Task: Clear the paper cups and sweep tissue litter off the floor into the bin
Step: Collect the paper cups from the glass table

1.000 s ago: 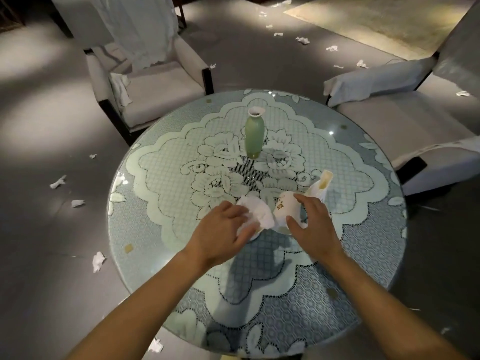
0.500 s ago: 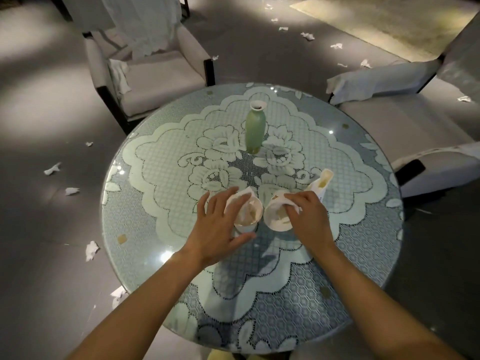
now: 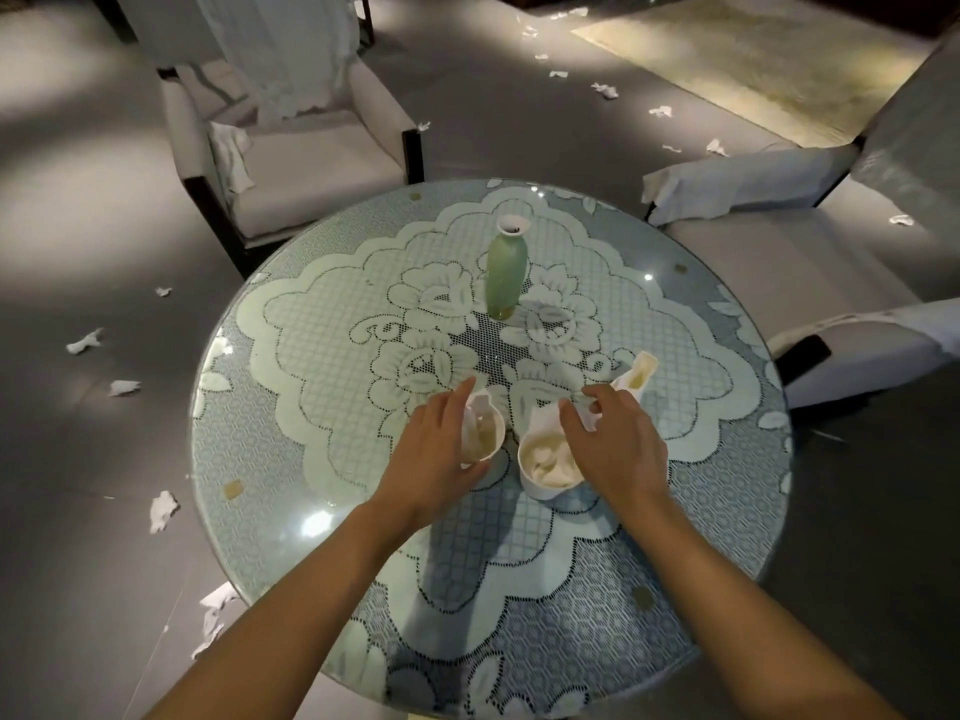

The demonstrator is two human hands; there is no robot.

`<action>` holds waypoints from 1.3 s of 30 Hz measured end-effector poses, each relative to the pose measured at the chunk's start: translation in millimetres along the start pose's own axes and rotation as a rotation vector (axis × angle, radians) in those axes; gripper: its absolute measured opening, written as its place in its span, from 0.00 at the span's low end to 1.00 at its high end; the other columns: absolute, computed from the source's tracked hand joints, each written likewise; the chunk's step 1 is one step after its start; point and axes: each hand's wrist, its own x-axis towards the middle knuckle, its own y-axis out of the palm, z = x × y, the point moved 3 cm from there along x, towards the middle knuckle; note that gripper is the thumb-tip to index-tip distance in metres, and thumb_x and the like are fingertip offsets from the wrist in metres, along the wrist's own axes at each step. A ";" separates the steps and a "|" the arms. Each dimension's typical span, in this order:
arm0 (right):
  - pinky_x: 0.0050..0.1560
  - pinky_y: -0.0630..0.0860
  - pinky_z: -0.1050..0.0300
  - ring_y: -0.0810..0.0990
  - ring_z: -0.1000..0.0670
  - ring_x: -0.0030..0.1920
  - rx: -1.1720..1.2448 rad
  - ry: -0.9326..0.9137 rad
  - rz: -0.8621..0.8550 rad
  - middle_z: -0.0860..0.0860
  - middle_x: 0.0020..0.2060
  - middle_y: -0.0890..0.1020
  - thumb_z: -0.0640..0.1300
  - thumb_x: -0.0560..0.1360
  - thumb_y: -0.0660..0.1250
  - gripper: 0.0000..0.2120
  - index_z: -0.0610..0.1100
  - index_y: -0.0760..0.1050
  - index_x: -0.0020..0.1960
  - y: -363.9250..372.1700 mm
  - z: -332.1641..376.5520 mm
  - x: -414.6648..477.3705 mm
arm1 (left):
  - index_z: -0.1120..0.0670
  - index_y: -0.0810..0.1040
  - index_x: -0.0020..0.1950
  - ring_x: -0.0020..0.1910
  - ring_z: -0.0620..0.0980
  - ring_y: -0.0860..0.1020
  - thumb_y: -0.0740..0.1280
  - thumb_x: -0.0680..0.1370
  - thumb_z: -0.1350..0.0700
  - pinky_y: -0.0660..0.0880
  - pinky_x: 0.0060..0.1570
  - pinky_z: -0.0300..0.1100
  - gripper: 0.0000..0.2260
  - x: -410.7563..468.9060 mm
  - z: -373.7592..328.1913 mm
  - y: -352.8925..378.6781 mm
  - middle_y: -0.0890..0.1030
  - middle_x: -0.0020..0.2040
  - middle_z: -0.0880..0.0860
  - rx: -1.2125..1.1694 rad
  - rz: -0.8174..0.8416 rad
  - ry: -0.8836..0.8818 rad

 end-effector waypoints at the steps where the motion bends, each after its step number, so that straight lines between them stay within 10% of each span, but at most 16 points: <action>1: 0.51 0.72 0.53 0.77 0.46 0.56 -0.002 -0.010 0.007 0.48 0.59 0.76 0.57 0.78 0.59 0.20 0.47 0.72 0.65 -0.1 -3.0 0.6 | 0.51 0.51 0.77 0.65 0.53 0.66 0.71 0.73 0.49 0.66 0.62 0.43 0.40 0.5 -1.3 1.2 0.64 0.69 0.56 -0.010 0.002 0.014; 12: 0.57 0.74 0.54 0.77 0.47 0.53 0.125 -0.071 0.115 0.45 0.57 0.72 0.46 0.76 0.68 0.17 0.41 0.74 0.62 7.2 -11.0 2.4 | 0.47 0.47 0.77 0.74 0.52 0.52 0.75 0.67 0.43 0.65 0.67 0.51 0.48 5.8 -12.8 11.8 0.47 0.76 0.49 -0.083 0.152 -0.034; 22: 0.45 0.67 0.77 0.74 0.54 0.44 0.221 -0.216 0.024 0.47 0.46 0.74 0.38 0.74 0.70 0.05 0.35 0.81 0.47 -17.2 -1.7 11.4 | 0.50 0.48 0.78 0.75 0.52 0.49 0.68 0.72 0.40 0.56 0.71 0.49 0.43 7.1 -19.4 15.3 0.49 0.77 0.52 -0.043 0.099 -0.060; 39: 0.42 0.65 0.81 0.74 0.53 0.42 0.167 -0.157 -0.073 0.45 0.47 0.75 0.38 0.73 0.72 0.06 0.37 0.83 0.49 -28.6 -19.1 10.5 | 0.50 0.52 0.77 0.70 0.52 0.59 0.72 0.73 0.50 0.63 0.67 0.47 0.40 7.2 -16.6 19.9 0.58 0.73 0.53 -0.217 0.050 -0.119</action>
